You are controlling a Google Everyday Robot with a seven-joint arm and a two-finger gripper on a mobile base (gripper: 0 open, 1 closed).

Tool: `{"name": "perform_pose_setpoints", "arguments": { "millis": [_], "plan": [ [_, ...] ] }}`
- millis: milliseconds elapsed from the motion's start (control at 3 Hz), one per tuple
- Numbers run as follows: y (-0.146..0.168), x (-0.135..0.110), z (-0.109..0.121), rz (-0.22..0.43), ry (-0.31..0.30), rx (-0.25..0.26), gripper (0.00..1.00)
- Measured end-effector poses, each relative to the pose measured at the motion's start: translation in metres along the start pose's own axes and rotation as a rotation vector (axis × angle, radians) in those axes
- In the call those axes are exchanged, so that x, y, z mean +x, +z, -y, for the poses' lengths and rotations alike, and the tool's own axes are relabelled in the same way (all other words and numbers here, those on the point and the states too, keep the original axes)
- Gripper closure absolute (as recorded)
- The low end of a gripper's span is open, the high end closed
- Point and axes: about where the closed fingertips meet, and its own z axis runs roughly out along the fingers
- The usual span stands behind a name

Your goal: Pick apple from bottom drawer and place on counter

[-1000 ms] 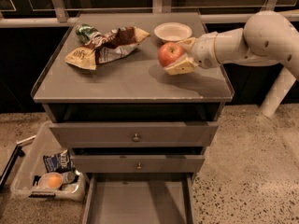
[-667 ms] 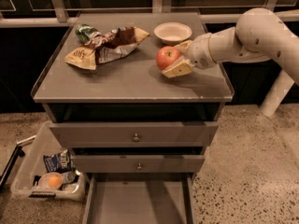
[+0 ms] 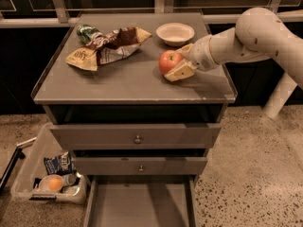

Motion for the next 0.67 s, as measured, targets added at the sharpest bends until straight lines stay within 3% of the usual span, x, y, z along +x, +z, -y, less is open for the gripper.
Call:
{"name": "perform_pose_setpoints", "arguments": {
  "millis": [667],
  "plan": [
    [0.0001,0.0,0.0,0.0,0.0,0.0,0.34]
  ]
}}
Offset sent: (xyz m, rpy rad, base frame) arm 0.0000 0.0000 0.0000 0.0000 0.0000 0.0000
